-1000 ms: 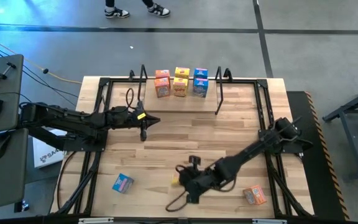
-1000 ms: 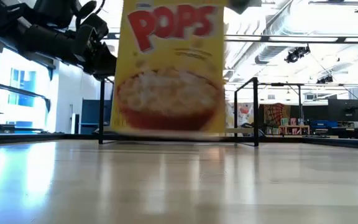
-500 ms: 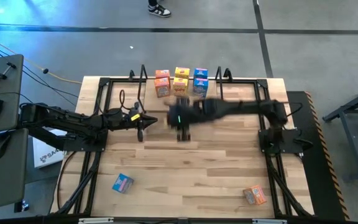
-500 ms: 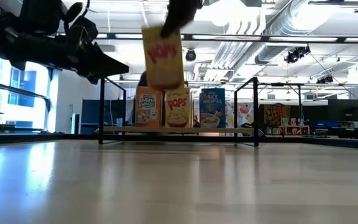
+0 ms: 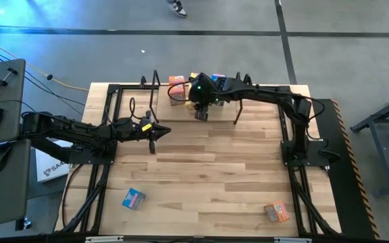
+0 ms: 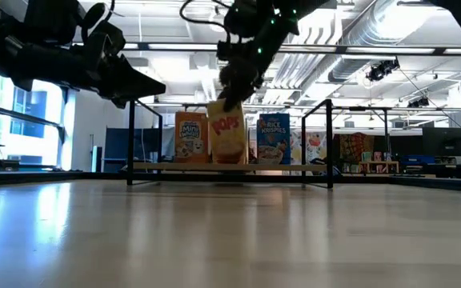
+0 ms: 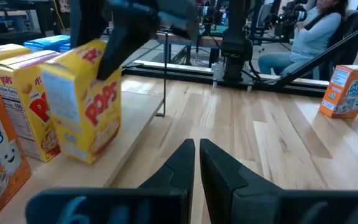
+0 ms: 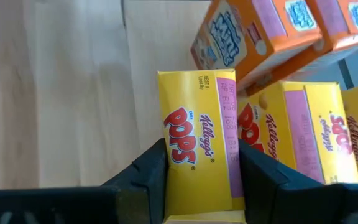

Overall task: Stack cereal on shelf
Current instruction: Put the yellow cereal box on the shelf aligned with the other yellow cereal boxes

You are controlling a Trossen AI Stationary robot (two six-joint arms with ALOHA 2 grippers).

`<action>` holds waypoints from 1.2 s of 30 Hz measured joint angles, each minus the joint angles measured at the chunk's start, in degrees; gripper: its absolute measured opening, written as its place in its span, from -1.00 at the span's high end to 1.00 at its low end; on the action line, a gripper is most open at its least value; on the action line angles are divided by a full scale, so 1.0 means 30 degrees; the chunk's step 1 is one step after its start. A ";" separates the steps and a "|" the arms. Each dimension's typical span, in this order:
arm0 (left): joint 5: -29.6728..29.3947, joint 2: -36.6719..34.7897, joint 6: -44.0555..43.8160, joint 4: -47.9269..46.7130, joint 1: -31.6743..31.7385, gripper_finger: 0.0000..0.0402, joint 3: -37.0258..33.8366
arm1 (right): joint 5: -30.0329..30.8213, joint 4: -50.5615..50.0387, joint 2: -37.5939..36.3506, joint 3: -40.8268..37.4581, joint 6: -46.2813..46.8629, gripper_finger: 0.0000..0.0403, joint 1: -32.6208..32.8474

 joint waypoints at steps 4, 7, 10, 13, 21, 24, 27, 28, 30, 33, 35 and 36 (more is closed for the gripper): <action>0.0000 0.0005 0.0015 0.0419 0.0000 0.92 0.0000 | -0.0013 0.1338 -0.0004 -0.0927 0.0058 0.34 -0.0129; 0.0000 0.0004 0.0022 0.0692 0.0000 0.92 0.0000 | -0.0005 0.1896 -0.0004 -0.1198 0.0157 0.34 -0.0134; 0.0000 0.0006 0.0022 0.0676 0.0000 0.92 0.0000 | 0.0042 0.1924 -0.0004 -0.1212 0.0582 0.34 -0.0183; 0.0000 0.0004 -0.0022 0.0619 0.0000 0.92 0.0000 | 0.0160 0.1926 -0.0004 -0.1212 0.0980 0.32 -0.0209; 0.0000 0.0006 0.0007 0.0568 -0.0015 0.91 0.0000 | 0.0930 0.1977 -0.0004 -0.1227 0.1013 0.00 -0.0209; 0.0000 0.0007 0.0021 0.0568 -0.0014 0.89 0.0000 | 0.1400 0.1955 -0.0004 -0.1093 0.1005 -0.12 -0.0207; 0.0000 0.0007 0.0193 0.0568 -0.0007 0.87 0.0000 | 0.1564 0.1995 -0.0004 -0.0732 0.0872 -0.19 -0.0145; 0.0000 0.0007 0.0217 0.0568 -0.0007 0.86 0.0000 | 0.1684 0.1913 -0.0004 -0.0560 0.0846 -0.20 -0.0095; 0.0000 0.0006 0.0249 0.0561 -0.0007 0.86 0.0000 | 0.1992 0.1664 -0.0004 -0.0148 0.0531 -0.21 0.0042; 0.0000 0.0007 0.0335 0.0561 -0.0007 0.86 0.0000 | 0.2623 0.0733 -0.0004 0.0787 0.0033 -0.21 0.0471; 0.0000 0.0007 0.0328 0.0561 -0.0007 0.86 0.0000 | 0.3190 -0.0020 -0.0004 0.1417 -0.0004 -0.18 0.0835; 0.0000 0.0007 0.0335 0.0554 -0.0007 0.86 0.0000 | 0.3311 -0.0357 -0.0004 0.1689 0.0023 -0.15 0.1011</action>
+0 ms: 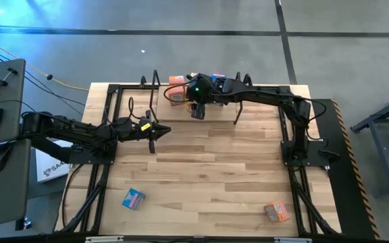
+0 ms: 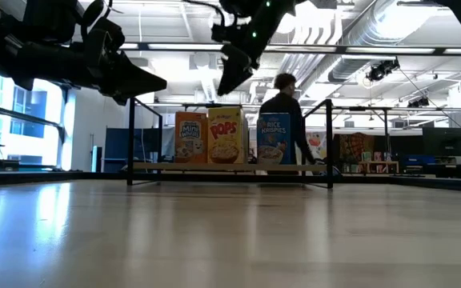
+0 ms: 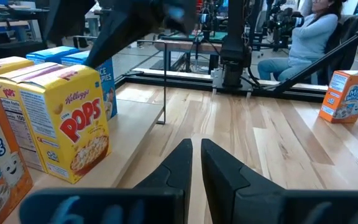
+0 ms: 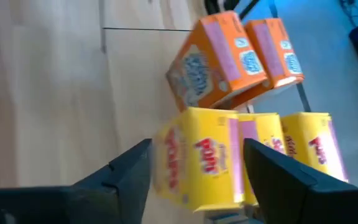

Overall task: Stack cereal on shelf
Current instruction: Put the yellow cereal box on the shelf aligned with the other yellow cereal boxes, then put the orange cereal box on the shelf aligned with the other orange cereal boxes

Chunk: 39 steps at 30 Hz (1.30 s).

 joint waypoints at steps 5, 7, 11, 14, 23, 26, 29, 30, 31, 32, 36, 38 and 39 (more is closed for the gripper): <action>0.0000 -0.0002 0.0002 -0.0008 -0.0005 0.87 0.0000 | -0.0557 -0.0361 -0.0019 -0.0158 0.0554 0.26 0.0749; 0.0000 0.0000 0.0058 -0.0029 0.0000 0.88 0.0007 | -0.0405 -0.0051 -0.0019 -0.0923 0.0780 0.51 0.0873; 0.0000 0.0000 0.0157 -0.0044 -0.0122 0.92 0.0007 | -0.0409 0.0787 -0.0007 -0.2391 0.1261 0.94 0.0660; 0.0000 -0.0002 0.0366 -0.0042 -0.0303 0.94 0.0007 | -0.0056 0.1625 -0.0007 -0.3176 0.1708 0.89 0.0448; 0.0000 0.0000 0.0357 -0.0037 -0.0306 0.95 0.0007 | 0.0885 0.2537 -0.0007 -0.3629 0.1624 0.91 0.0149; 0.0000 0.0000 0.0354 -0.0037 -0.0306 0.95 0.0007 | 0.1098 0.2529 -0.0024 -0.3510 0.1387 0.97 0.0255; 0.0000 -0.0007 0.0350 -0.0130 -0.0306 0.95 0.0014 | 0.1439 0.2668 -0.0569 -0.3508 0.1169 0.99 0.0879; 0.0000 0.0000 0.0350 -0.0220 -0.0306 0.95 0.0015 | 0.1533 0.2962 -0.0887 -0.3636 0.1129 1.00 0.1121; 0.0000 0.0000 0.0350 -0.0307 -0.0306 0.95 0.0015 | 0.1703 0.3655 -0.1248 -0.4003 0.1142 1.00 0.1377; 0.0000 0.0000 0.0350 -0.0401 -0.0322 0.95 0.0022 | 0.1553 0.4970 -0.1729 -0.4749 0.1239 1.00 0.1569; 0.0000 0.0000 0.0364 -0.0488 -0.0448 0.95 0.0022 | 0.0422 1.1170 -0.3055 -0.9466 0.1804 1.00 0.2000; 0.0007 0.0000 0.0357 -0.0488 -0.0535 0.95 0.0022 | 0.0402 1.3840 -0.3684 -1.1557 0.2545 1.00 0.2203; 0.0007 0.0000 0.0357 -0.0481 -0.0539 0.95 0.0022 | 0.0399 1.5172 -0.3951 -1.2350 0.3011 1.00 0.2333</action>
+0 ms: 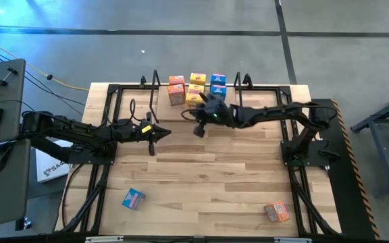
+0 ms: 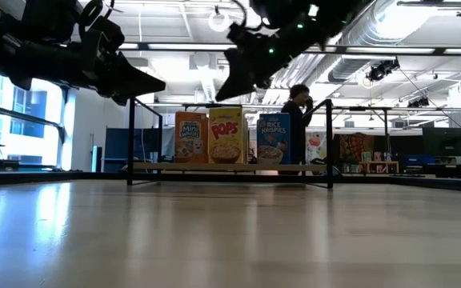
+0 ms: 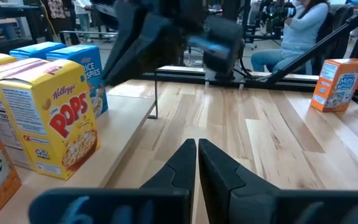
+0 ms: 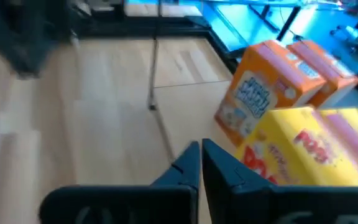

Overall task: Stack cereal on shelf
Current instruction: Put the orange cereal box on the shelf aligned with the other orange cereal boxes

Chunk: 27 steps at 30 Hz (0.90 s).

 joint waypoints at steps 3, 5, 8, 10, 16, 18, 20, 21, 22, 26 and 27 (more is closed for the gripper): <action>0.0007 0.0000 -0.0013 0.0007 0.0000 0.95 0.0000 | 0.0031 0.2159 -0.0715 -0.1924 0.1270 1.00 0.0620; 0.0010 0.0000 -0.0010 0.0012 0.0000 0.95 0.0000 | 0.0563 0.2615 -0.1153 -0.2817 0.1736 1.00 0.1283; 0.0109 0.0000 -0.0015 -0.0058 0.0000 0.95 0.0000 | 0.1382 0.2493 -0.2071 -0.3567 0.2671 1.00 0.2423; 0.0117 0.0000 -0.0022 -0.0058 0.0000 0.95 0.0000 | 0.1712 0.2280 -0.2639 -0.4133 0.3498 1.00 0.3257; 0.0124 0.0000 -0.0088 0.0048 0.0000 0.95 0.0000 | 0.5144 0.1539 -0.3978 -0.5260 0.4087 1.00 0.6455; 0.0124 0.0000 -0.0161 0.0044 0.0000 0.95 0.0000 | 0.6469 0.0459 -0.4277 -0.5261 0.4692 1.00 0.7538; 0.0128 0.0000 -0.0177 0.0143 0.0000 0.95 0.0000 | 0.7390 -0.0604 -0.4732 -0.5261 0.5644 1.00 0.8570; 0.0130 0.0000 -0.0212 0.0184 0.0000 0.95 0.0000 | 0.7787 -0.1018 -0.5018 -0.5257 0.6350 1.00 0.9043; 0.0131 0.0000 -0.0219 0.0202 0.0000 0.95 0.0000 | 0.8123 -0.1539 -0.5338 -0.5246 0.7151 1.00 0.9509; 0.0131 0.0000 -0.0245 0.0212 0.0000 0.95 0.0000 | 0.9008 -0.4693 -0.6586 -0.5246 1.0665 0.94 1.1279; 0.0138 0.0000 -0.0348 0.0227 0.0000 0.95 0.0000 | 0.9066 -0.5512 -0.6954 -0.5246 1.1606 0.90 1.1671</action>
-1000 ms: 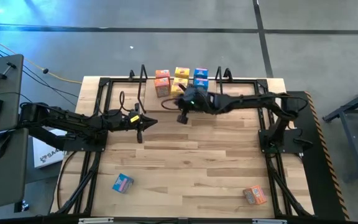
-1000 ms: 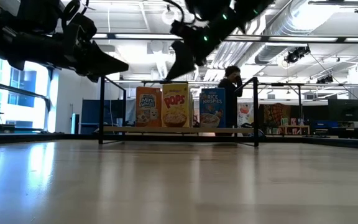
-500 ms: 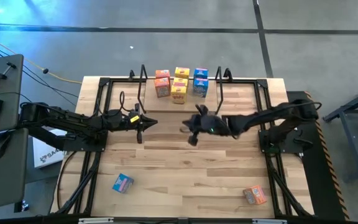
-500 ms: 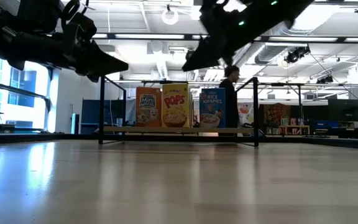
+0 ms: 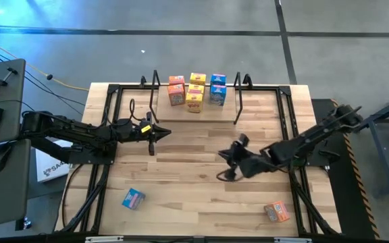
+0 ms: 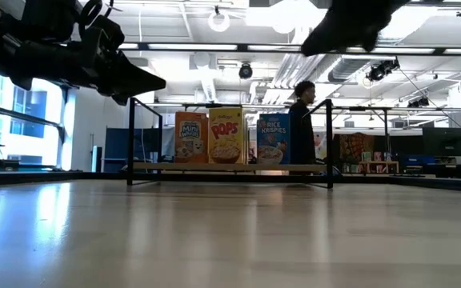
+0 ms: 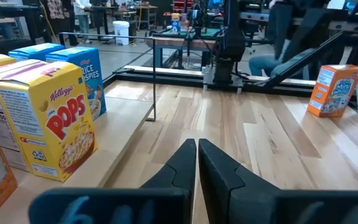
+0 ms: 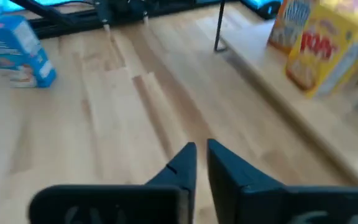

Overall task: Stack cereal on shelf
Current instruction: Put the orange cereal box on the shelf aligned with the other orange cereal boxes

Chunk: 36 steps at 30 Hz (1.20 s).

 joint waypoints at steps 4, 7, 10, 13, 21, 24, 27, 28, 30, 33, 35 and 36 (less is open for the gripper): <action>-0.0004 0.0000 -0.0184 0.0139 0.0000 0.95 0.0000 | -0.1083 -0.3021 -0.1307 0.0000 0.3762 0.66 0.1400; -0.0002 0.0000 -0.0191 0.0125 0.0000 0.95 0.0000 | -0.2824 -0.4569 -0.2134 0.0000 0.6788 0.41 0.2265; -0.0007 0.0000 -0.0191 0.0116 0.0000 0.95 0.0000 | -0.4538 -0.5546 -0.2788 0.0007 1.0133 0.11 0.3179; -0.0007 0.0000 -0.0191 0.0106 0.0000 0.95 0.0000 | -0.5804 -0.7047 -0.2981 0.0007 1.3834 -0.16 0.4371; -0.0007 0.0000 -0.0191 0.0098 0.0000 0.95 0.0000 | -0.7530 -1.2828 -0.2556 0.2922 2.1327 -0.42 0.7418; -0.0007 0.0000 -0.0191 0.0094 0.0000 0.95 0.0000 | -0.8204 -1.6326 -0.1712 0.5006 2.3542 -0.42 0.8169; 0.0003 0.0000 -0.0188 0.0087 0.0000 0.95 0.0000 | -1.0000 -1.9289 -0.0388 0.6993 2.5541 -0.42 0.8775; 0.0088 0.0000 -0.0189 0.0085 0.0007 0.95 0.0000 | -1.0601 -2.0031 0.0049 0.7618 2.6133 -0.42 0.9007; 0.0413 0.0000 -0.0191 0.0079 0.0007 0.95 0.0000 | -1.1793 -2.0900 0.0847 0.8752 2.7309 -0.43 0.9441; 0.0554 0.0000 -0.0184 0.0079 0.0005 0.95 0.0000 | -1.2718 -2.1313 0.1934 1.0011 2.9046 -0.43 1.0130; 0.0548 0.0000 -0.0186 0.0083 0.0007 0.95 0.0000 | -1.3137 -2.1246 0.2599 1.0461 3.0298 -0.43 1.0588; 0.0546 0.0000 -0.0187 0.0079 0.0007 0.95 0.0000 | -1.3487 -2.1221 0.2905 1.0558 3.1010 -0.43 1.0776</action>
